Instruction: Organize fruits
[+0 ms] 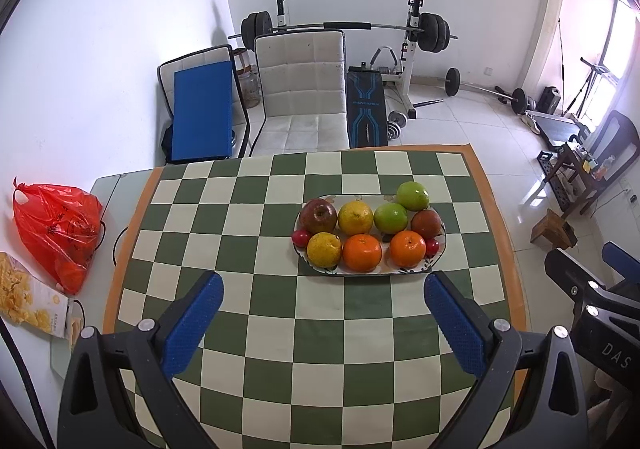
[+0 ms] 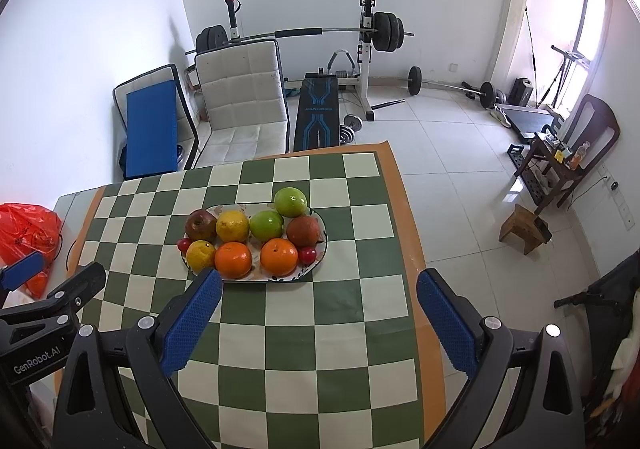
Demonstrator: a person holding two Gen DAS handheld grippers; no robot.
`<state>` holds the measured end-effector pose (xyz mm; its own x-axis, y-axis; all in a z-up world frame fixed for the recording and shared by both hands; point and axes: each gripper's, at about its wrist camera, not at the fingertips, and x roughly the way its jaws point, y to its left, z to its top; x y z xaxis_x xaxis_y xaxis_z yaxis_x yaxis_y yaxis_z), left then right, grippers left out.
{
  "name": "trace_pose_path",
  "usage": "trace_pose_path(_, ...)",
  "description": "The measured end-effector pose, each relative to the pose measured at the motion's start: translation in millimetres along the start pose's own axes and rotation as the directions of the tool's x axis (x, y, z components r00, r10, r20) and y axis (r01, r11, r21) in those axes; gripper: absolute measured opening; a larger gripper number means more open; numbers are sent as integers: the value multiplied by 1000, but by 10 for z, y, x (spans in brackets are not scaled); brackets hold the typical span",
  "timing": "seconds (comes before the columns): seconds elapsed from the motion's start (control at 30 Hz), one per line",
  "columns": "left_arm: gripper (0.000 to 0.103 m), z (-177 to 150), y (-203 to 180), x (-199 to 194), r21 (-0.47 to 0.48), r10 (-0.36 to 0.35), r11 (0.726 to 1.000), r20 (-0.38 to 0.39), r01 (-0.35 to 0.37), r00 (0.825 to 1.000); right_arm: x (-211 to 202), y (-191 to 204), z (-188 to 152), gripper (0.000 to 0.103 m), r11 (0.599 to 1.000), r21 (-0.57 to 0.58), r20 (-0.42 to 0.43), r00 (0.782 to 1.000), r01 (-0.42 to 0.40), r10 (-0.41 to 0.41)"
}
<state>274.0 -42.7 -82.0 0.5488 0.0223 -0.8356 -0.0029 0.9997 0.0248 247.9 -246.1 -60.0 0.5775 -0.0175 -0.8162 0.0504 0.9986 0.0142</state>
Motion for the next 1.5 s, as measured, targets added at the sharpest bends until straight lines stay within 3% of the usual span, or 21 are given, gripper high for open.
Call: trace_pose_path(1.5, 103, 45, -19, -41, -1, -3, 1000, 14, 3, 1000, -84, -63, 13, 100, 1000, 10, 7, 1000, 1, -1)
